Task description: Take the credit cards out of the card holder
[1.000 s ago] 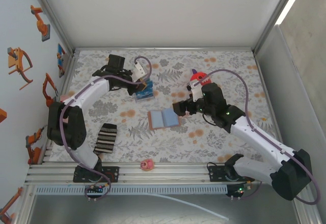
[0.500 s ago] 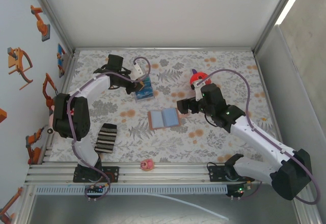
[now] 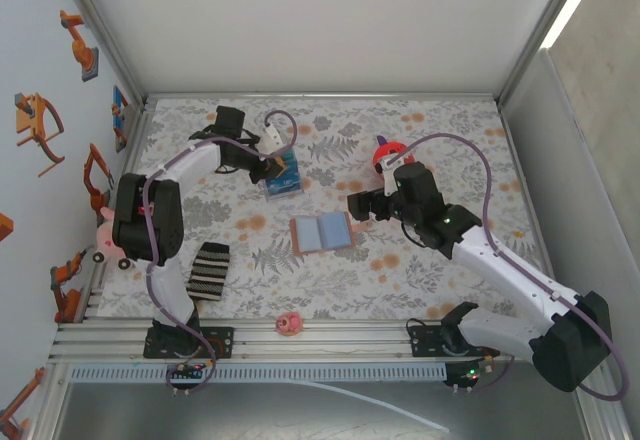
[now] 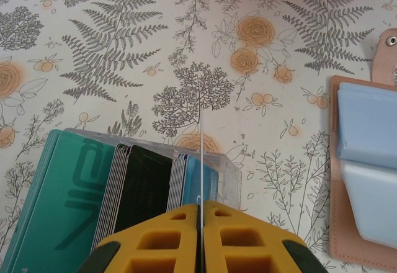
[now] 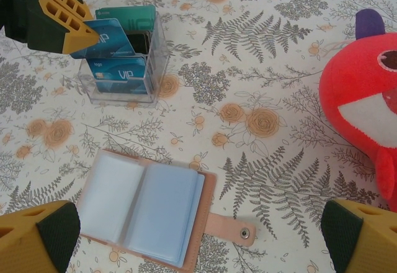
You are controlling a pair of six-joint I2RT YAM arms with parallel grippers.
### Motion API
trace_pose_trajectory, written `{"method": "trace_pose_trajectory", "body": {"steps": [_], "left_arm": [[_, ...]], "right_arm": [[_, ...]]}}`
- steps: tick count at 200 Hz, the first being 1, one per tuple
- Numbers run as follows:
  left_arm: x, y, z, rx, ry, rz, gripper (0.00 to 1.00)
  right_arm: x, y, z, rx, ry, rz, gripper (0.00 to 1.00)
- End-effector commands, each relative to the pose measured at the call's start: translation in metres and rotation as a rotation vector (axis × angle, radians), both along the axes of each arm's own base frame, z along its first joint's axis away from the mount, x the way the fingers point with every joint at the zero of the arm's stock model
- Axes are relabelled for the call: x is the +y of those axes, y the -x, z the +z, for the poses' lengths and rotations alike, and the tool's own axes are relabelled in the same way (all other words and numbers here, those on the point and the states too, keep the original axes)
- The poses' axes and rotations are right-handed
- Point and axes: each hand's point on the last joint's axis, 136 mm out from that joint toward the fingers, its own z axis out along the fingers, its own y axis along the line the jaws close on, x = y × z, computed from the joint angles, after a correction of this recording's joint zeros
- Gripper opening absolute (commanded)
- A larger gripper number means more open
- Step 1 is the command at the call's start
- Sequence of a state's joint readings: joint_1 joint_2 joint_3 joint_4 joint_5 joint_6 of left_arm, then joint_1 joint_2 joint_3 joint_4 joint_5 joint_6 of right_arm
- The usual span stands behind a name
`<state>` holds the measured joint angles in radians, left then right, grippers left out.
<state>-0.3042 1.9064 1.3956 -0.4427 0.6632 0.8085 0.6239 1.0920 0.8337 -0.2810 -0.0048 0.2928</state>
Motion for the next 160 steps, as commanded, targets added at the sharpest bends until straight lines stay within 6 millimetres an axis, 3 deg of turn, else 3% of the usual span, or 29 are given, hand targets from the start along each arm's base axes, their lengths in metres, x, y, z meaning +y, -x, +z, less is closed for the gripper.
{"method": "trace_pose_trajectory", "body": {"steps": [1, 160], "left_arm": [[-0.003, 0.006, 0.0, 0.021, 0.015, -0.064, 0.09], [0.001, 0.0, -0.027, 0.077, -0.051, -0.058, 0.12]], "right_arm": [[-0.003, -0.007, 0.011, -0.019, -0.011, -0.037, 0.99], [-0.001, -0.007, 0.011, -0.011, -0.018, -0.034, 0.99]]}}
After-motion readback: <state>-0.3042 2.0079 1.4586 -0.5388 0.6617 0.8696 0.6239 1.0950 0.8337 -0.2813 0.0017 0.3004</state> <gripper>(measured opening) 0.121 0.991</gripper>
